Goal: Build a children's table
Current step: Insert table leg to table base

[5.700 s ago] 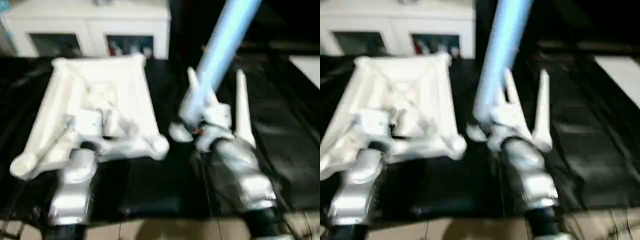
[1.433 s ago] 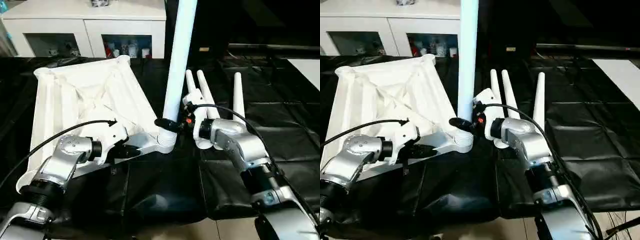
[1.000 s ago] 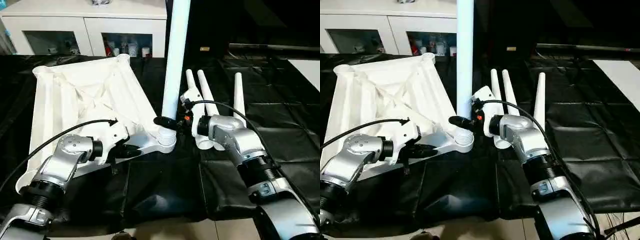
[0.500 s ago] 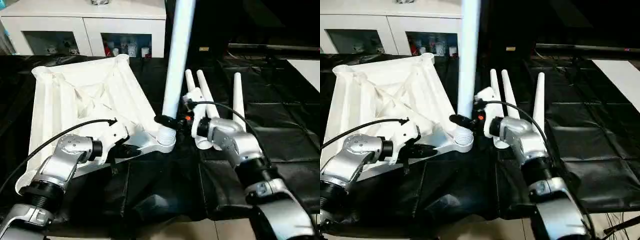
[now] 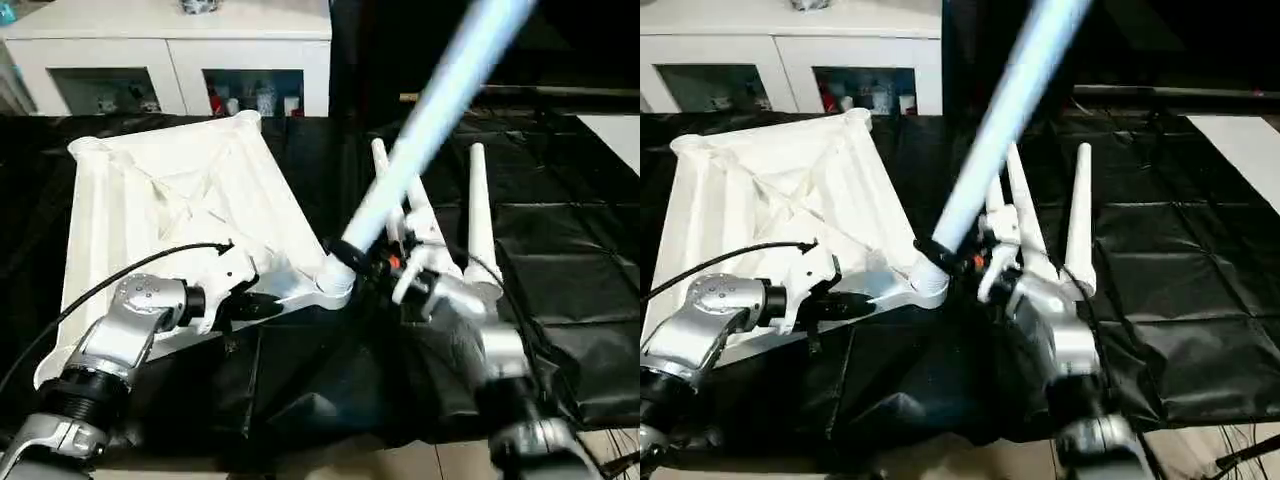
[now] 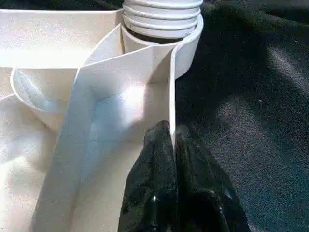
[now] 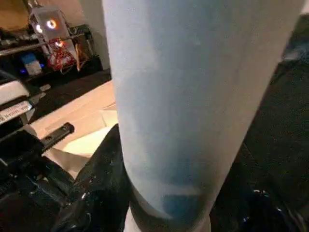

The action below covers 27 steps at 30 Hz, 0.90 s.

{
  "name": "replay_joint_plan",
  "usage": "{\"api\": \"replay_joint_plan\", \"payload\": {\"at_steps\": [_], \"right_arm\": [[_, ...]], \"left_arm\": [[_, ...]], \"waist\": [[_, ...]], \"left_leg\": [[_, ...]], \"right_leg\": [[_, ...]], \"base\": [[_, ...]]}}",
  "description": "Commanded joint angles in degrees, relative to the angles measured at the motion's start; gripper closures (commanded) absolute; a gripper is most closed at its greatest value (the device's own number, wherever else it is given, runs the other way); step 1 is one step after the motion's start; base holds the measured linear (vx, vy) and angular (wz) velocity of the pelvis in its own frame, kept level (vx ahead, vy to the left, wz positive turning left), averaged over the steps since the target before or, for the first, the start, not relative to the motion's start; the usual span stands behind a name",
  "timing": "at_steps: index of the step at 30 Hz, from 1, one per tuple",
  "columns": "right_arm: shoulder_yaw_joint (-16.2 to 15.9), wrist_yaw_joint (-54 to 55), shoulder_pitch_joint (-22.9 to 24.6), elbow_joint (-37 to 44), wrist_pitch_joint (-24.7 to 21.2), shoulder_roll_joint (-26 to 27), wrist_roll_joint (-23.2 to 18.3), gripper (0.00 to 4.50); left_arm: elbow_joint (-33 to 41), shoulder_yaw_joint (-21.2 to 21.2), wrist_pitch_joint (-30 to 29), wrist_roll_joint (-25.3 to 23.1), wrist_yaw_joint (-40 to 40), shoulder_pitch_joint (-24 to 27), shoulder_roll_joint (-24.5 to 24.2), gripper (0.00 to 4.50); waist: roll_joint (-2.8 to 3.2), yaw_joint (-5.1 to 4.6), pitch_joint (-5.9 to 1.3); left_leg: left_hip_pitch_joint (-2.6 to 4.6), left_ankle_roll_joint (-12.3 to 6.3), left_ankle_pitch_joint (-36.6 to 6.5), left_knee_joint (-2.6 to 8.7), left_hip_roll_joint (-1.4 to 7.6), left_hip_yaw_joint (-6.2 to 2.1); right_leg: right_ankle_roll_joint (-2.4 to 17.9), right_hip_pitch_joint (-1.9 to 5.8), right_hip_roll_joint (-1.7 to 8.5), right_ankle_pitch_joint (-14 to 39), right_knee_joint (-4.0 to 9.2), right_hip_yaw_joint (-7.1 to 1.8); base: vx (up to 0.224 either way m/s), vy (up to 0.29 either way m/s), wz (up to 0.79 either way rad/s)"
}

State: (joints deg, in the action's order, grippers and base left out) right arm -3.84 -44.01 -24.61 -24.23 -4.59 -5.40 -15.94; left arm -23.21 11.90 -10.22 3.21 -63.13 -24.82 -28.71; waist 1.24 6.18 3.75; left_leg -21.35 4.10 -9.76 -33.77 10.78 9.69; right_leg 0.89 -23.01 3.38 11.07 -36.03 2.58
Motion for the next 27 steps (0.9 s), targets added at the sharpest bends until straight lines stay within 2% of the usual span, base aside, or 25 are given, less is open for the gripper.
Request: {"api": "replay_joint_plan", "payload": {"at_steps": [1, 2, 5, 6, 7, 9, 11, 12, 16, 20, 21, 27], "right_arm": [[-3.18, 0.83, 2.70, -1.60, -1.57, -1.02, 4.26, 2.66], [-4.67, 1.46, 2.81, -0.92, -1.87, -1.20, 5.92, 2.66], [-6.45, 1.87, 2.21, -1.08, -2.19, -1.43, 7.82, 2.66], [-6.87, 1.98, 2.08, -1.11, -2.18, -1.51, 8.20, 2.66], [-7.66, 2.56, 0.90, -1.75, -3.44, -1.56, 8.89, 2.66], [-8.15, 2.74, 0.04, -2.12, -4.19, -1.61, 9.33, 2.66], [-8.64, 2.20, -1.67, -3.00, -5.95, -1.75, 9.65, 2.66], [-8.62, 1.90, -2.57, -3.52, -6.73, -1.80, 9.64, 2.66], [-8.88, -0.48, -6.17, -6.43, -9.21, -2.55, 9.52, 2.66], [-9.40, -1.92, -8.55, -9.14, -10.82, -3.20, 9.88, 2.66], [-9.42, -2.05, -8.67, -9.28, -11.13, -3.20, 9.81, 2.66], [-11.10, -4.15, -7.64, -10.15, -12.36, -3.93, 10.73, 2.66]], "left_arm": [[2.22, -1.04, 0.27, 1.29, 0.61, 0.13, 0.48, 4.50], [2.35, -0.75, 0.24, 1.01, 0.78, 0.17, 0.47, 4.50], [2.40, -0.36, 0.43, 0.65, 0.68, 0.17, 0.26, 4.50], [2.41, -0.28, 0.46, 0.58, 0.66, 0.16, 0.24, 4.50], [2.01, -0.07, 0.84, 0.24, 0.60, -0.06, 0.09, 4.50], [1.85, 0.02, 1.00, 0.06, 0.49, -0.18, -0.08, 4.50], [1.67, 0.26, 1.33, -0.31, 0.44, -0.29, -0.34, 4.50], [1.58, 0.38, 1.50, -0.47, 0.39, -0.31, -0.46, 4.50], [0.98, 0.60, 1.88, -0.70, 0.26, -0.54, -0.54, 4.50], [0.83, 0.80, 2.09, -0.99, 0.28, -0.48, -0.46, 4.50], [0.79, 0.84, 2.14, -1.06, 0.33, -0.48, -0.45, 4.50], [0.05, 1.15, 2.22, -1.53, 0.92, -0.67, -0.32, 4.50]], "waist": [[0.74, -0.36, -3.08], [0.65, -0.41, -3.01], [0.47, -0.57, -2.89], [0.58, -0.64, -2.79], [0.03, -0.71, -2.89], [0.25, -0.81, -2.80], [-0.25, -1.07, -2.85], [-0.04, -1.19, -2.75], [-0.13, -1.33, -2.78], [-0.05, -1.30, -2.84], [-0.40, -1.33, -3.03], [-0.48, -1.34, -3.05]], "left_leg": [[0.96, 0.93, -18.61, 4.79, 2.16, -0.91], [0.99, 0.97, -19.03, 4.84, 2.14, -0.93], [1.06, 1.20, -19.93, 5.01, 2.18, -0.99], [1.11, 1.21, -20.41, 5.06, 2.20, -1.04], [1.13, 1.08, -20.46, 5.04, 2.18, -1.00], [1.05, 1.05, -20.10, 5.10, 2.19, -1.03], [1.08, 0.97, -20.27, 5.09, 2.13, -1.05], [0.98, 0.94, -20.17, 5.16, 2.17, -1.09], [1.18, 1.16, -20.83, 5.13, 2.26, -1.12], [1.20, 1.40, -20.67, 5.15, 2.34, -1.03], [1.18, 1.38, -20.15, 5.11, 2.32, -1.01], [1.37, 1.82, -21.57, 5.24, 2.38, -1.02]], "right_leg": [[9.94, 1.95, 4.45, 17.68, 5.31, -2.67], [9.74, 1.91, 4.44, 18.52, 5.40, -2.68], [9.15, 1.75, 4.46, 20.41, 5.61, -2.78], [9.11, 1.68, 4.52, 20.93, 5.64, -2.83], [8.86, 1.77, 4.59, 21.85, 5.74, -2.87], [8.70, 1.69, 4.63, 22.26, 5.79, -2.93], [8.54, 1.78, 4.63, 23.37, 5.81, -2.89], [8.40, 1.74, 4.71, 24.05, 5.85, -2.90], [8.10, 1.53, 4.77, 25.18, 5.98, -2.94], [8.58, 1.46, 4.70, 23.28, 5.87, -3.01], [8.70, 1.61, 4.70, 22.37, 5.71, -2.99], [8.31, 1.46, 4.66, 23.39, 5.91, -2.96]], "base": [[0.000, 0.000, 0.00], [0.000, 0.000, 0.00], [0.000, 0.000, 0.00], [0.000, 0.000, 0.00], [0.000, 0.000, 0.00], [0.000, 0.000, 0.00], [0.000, 0.000, 0.00], [0.000, 0.000, 0.00], [0.000, 0.000, 0.00], [0.000, 0.000, 0.00], [0.000, 0.000, 0.00], [0.000, 0.000, 0.00]]}}
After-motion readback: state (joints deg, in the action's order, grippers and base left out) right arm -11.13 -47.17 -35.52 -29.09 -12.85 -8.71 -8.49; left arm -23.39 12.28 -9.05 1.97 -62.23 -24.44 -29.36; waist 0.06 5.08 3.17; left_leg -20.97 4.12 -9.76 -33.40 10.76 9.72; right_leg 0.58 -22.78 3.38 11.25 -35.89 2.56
